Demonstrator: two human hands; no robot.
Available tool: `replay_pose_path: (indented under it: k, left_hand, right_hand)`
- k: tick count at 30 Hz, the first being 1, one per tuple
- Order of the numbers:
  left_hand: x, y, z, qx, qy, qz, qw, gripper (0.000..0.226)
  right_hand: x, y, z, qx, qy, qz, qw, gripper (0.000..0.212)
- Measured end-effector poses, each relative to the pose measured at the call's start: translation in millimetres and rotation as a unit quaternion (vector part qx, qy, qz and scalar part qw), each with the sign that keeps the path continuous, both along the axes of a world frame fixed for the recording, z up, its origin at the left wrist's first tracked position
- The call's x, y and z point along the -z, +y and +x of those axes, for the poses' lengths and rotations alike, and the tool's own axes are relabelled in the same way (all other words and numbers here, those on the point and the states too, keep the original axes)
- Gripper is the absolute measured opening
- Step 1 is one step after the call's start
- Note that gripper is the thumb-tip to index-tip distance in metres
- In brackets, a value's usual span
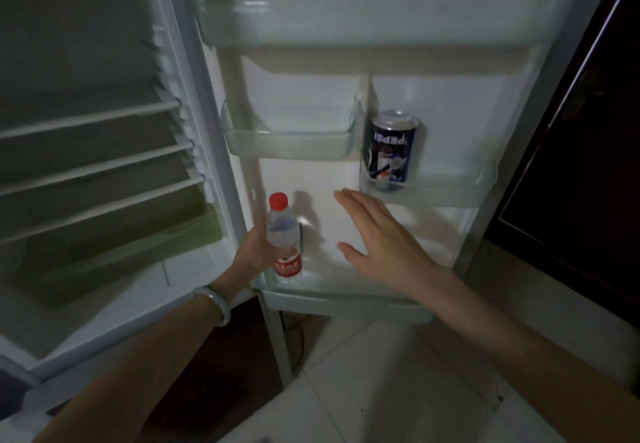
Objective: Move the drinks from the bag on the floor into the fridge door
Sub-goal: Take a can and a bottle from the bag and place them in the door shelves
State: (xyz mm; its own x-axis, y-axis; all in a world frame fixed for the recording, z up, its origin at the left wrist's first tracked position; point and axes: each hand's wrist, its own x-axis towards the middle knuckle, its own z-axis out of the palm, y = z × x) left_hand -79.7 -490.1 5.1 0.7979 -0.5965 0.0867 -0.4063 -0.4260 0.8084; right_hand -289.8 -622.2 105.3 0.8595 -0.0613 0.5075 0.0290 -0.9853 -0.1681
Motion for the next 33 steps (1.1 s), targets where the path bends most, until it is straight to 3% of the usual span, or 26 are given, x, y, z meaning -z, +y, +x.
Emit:
replay_pose_path:
  k: [7,12,17,28,30,33]
  left_hand:
    - [29,-5,-4,-0.035,-0.004,0.003,0.999,0.045]
    - [51,-12,-6,-0.037,0.015,0.022,0.999,0.039]
    - [62,-17,-4,-0.041,0.022,0.019,0.999,0.042]
    - [96,-13,23,-0.083,0.051,0.065,0.993,0.083]
    - [88,4,12,-0.072,0.026,0.084,0.994,0.081]
    - [63,39,-25,-0.035,-0.1,0.115,0.988,0.072]
  right_hand:
    - [52,-11,4,0.01,0.138,0.085,0.987,0.07]
    - [75,-14,4,0.012,0.112,0.026,0.993,0.072]
    - [80,-12,6,0.014,0.115,0.025,0.993,0.075]
    - [83,-9,8,-0.03,0.15,0.059,0.986,0.076]
    - [82,-6,10,-0.04,0.178,0.075,0.98,0.076]
    - [85,2,15,-0.071,0.191,0.072,0.976,0.077]
